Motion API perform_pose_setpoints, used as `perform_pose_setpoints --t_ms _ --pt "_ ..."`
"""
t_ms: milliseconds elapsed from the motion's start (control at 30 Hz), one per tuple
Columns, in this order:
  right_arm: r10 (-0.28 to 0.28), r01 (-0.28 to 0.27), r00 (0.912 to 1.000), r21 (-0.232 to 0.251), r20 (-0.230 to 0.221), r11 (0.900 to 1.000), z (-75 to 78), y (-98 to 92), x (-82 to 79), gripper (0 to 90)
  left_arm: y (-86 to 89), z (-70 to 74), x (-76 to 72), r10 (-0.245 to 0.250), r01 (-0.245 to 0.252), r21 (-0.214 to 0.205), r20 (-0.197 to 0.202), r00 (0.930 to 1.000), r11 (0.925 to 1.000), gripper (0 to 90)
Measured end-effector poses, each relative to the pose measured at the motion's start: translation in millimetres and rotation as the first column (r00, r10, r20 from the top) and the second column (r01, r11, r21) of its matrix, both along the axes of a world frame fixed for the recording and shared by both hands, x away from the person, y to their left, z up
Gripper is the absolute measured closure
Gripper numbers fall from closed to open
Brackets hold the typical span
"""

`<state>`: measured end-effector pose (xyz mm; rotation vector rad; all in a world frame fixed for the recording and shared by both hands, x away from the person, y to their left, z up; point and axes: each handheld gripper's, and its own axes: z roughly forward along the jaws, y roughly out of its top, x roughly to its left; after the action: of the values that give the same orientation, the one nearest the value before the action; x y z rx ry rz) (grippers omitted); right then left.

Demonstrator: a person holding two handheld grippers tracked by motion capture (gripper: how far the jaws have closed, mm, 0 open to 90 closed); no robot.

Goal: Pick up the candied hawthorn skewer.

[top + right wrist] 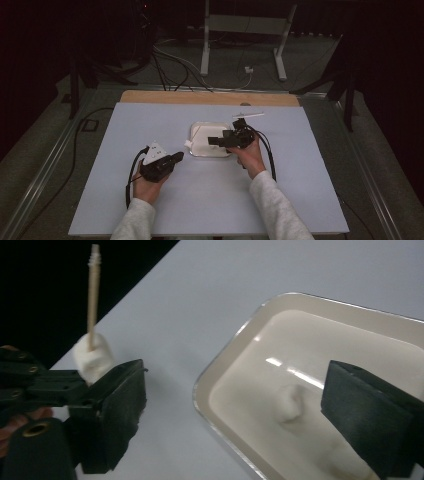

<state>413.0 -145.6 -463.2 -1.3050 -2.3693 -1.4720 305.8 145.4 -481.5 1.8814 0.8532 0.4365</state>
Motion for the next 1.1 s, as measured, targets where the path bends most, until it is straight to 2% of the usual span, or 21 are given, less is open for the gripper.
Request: perform_pose_setpoints --t_ms 300,700,1100 --pt "0.048 -0.048 0.9988 0.036 0.000 0.9982 5.5 10.0 -7.7 0.6 0.1 0.7 0.1 -0.007 0.007 -0.018 -0.002 1.0000 0.9998 90.0" --pt "0.112 -0.112 0.9937 0.081 0.001 0.9905 9.9 29.7 -17.0 0.0 -0.6 2.4 -0.5 -0.014 0.014 -0.040 -0.002 0.9999 0.9991 90.0" --pt "0.150 -0.149 0.9887 0.090 -0.001 0.9847 11.2 39.8 -21.4 0.0 -2.2 3.8 -0.7 -0.025 0.025 -0.053 0.001 0.9997 0.9983 90.0"
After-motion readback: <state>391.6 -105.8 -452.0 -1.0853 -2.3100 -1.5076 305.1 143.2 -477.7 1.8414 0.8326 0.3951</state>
